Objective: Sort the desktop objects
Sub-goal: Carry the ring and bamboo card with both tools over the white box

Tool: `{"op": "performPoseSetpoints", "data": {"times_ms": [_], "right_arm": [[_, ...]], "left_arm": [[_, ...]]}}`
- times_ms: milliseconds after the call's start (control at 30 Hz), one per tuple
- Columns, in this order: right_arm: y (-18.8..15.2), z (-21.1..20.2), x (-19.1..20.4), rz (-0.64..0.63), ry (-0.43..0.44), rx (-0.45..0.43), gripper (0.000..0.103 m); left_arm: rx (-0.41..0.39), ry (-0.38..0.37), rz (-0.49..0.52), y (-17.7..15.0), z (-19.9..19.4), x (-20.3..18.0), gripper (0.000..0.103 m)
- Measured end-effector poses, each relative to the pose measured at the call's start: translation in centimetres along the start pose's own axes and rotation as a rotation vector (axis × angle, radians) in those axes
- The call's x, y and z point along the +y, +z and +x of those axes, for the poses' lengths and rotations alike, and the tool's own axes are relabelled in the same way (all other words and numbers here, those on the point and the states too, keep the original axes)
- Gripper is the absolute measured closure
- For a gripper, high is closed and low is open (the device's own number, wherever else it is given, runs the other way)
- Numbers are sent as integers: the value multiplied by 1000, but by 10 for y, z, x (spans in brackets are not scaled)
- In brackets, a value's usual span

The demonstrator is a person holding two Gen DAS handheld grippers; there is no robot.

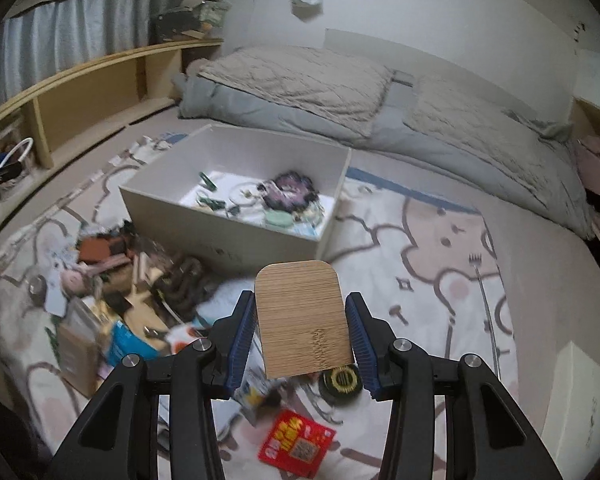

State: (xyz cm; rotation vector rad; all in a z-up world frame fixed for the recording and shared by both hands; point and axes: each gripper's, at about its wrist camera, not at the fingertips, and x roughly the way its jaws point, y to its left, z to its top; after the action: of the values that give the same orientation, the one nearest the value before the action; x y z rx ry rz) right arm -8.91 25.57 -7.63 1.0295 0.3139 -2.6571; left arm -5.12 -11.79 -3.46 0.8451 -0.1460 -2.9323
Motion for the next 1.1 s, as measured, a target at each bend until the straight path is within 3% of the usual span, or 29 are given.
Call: {"op": "performPoseSetpoints", "data": {"times_ms": [367,667,900,1100], "right_arm": [[75,-23,15,-25,22,-66,57],[122,-13,23,35,5,-118,57],[127,29,16,181,33,-88,57],[117,78,16,208,15,-6,57]], "left_arm": [[-72,-40,-1,62,-9,-35,18],[-115,-39,-59,108,14,-57,18],[-89,-49,-100,114,54,-83,18],[-26,-39,-107,102,98,-101,18]]}}
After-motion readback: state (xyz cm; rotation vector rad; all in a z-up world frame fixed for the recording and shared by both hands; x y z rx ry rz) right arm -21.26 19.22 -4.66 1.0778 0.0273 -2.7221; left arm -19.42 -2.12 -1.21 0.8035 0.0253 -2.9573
